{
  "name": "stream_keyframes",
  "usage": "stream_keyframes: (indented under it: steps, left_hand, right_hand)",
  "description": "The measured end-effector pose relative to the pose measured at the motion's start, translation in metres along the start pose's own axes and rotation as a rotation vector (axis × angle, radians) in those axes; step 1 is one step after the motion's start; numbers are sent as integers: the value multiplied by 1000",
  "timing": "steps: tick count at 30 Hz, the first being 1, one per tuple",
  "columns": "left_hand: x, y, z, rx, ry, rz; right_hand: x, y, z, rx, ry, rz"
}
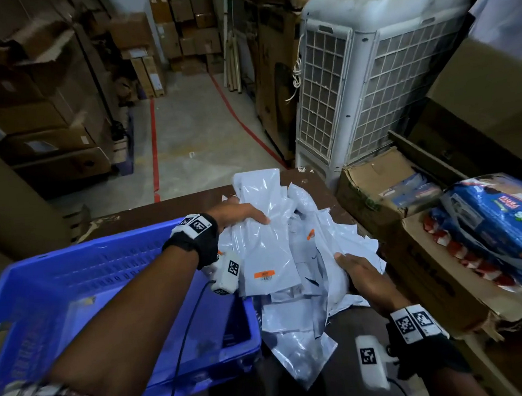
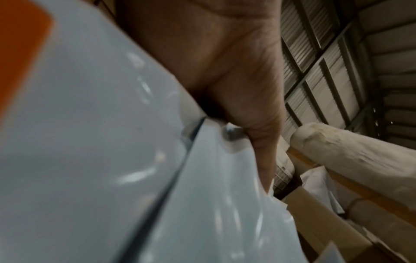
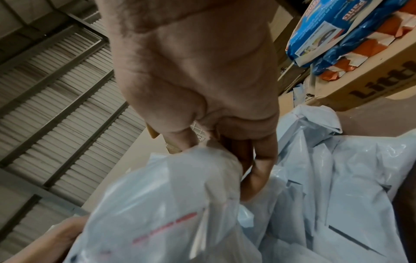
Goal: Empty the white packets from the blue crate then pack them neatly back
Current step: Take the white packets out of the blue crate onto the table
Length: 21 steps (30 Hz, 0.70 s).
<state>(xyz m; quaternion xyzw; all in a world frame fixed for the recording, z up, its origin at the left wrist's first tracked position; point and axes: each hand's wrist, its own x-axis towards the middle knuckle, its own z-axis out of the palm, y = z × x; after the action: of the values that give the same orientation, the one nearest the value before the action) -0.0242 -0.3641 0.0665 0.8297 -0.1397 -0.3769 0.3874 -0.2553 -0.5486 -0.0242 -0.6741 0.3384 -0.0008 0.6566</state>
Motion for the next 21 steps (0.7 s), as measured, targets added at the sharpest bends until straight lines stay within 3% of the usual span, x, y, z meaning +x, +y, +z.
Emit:
stream_keyframes:
  steps: [5, 9, 14, 18, 21]
  left_hand:
    - [8, 12, 29, 142, -27, -33]
    - [19, 11, 59, 440, -43, -4]
    - [27, 6, 90, 701, 4, 23]
    - [33, 4, 101, 728, -14, -13]
    - [36, -1, 103, 697, -22, -35]
  right_hand:
    - [13, 7, -2, 38, -61, 60]
    - [14, 19, -4, 63, -74, 135]
    - [5, 25, -7, 147, -26, 103]
    - [-13, 28, -12, 257, -68, -2]
    - [-26, 33, -19, 345, -55, 3]
